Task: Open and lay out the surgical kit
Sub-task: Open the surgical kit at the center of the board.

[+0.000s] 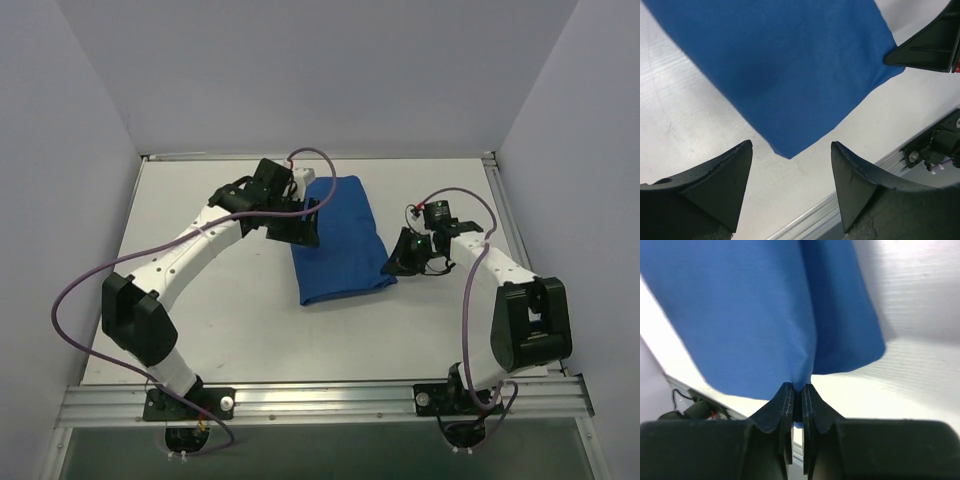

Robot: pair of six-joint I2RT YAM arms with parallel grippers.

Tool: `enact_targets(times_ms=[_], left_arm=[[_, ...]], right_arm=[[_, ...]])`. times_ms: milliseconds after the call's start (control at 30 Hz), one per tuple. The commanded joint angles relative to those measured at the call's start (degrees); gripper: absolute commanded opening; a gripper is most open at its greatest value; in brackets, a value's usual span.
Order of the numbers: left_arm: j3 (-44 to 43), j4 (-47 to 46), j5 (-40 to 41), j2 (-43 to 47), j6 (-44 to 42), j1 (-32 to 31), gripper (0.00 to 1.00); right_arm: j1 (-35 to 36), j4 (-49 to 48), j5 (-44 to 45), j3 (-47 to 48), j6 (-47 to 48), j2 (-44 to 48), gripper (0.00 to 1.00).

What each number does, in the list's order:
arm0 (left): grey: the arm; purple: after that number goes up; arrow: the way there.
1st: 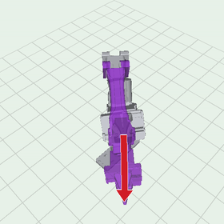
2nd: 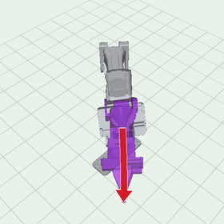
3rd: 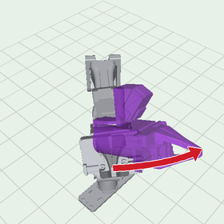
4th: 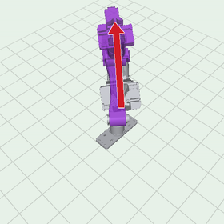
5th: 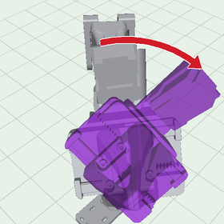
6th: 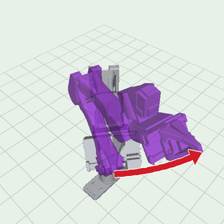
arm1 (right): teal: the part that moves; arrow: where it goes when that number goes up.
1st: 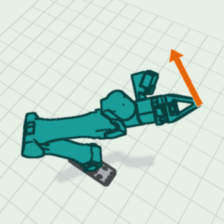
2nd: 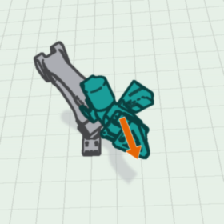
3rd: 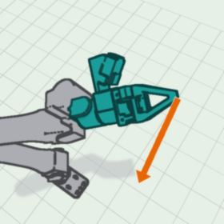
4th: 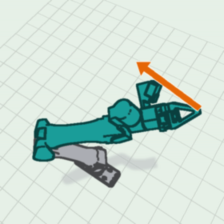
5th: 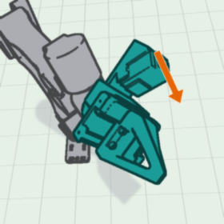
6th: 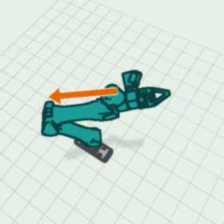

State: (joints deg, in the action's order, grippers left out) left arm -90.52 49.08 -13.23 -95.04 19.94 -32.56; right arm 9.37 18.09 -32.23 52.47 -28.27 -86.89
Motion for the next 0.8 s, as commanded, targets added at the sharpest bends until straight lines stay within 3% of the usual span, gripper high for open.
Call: enact_targets(times_ms=[0, 133, 200, 400, 767], left_arm=[[-0.02, -9.33, 2.16, 3.98, -5.17, -5.58, 0.73], [5.09, -21.98, 6.98, 6.45, -8.60, -11.99, 0.79], [4.66, -23.67, 8.22, 4.88, -8.43, -13.40, 0.82], [1.75, -25.17, 14.53, -0.75, -9.84, -18.24, 0.85], [0.43, -25.44, 16.05, -5.50, -10.63, -19.91, 0.84]], right_arm=[[1.70, 2.74, -3.80, 5.79, -3.01, 3.83, 0.00], [3.29, 4.15, -5.48, 10.63, -7.75, 4.36, 0.00], [3.47, 4.24, -5.74, 11.43, -10.83, 4.71, 0.00], [3.64, -1.47, -7.06, 9.15, -23.55, 6.29, 0.00], [3.73, -1.83, -5.83, 9.76, -30.70, 9.29, 0.00]])
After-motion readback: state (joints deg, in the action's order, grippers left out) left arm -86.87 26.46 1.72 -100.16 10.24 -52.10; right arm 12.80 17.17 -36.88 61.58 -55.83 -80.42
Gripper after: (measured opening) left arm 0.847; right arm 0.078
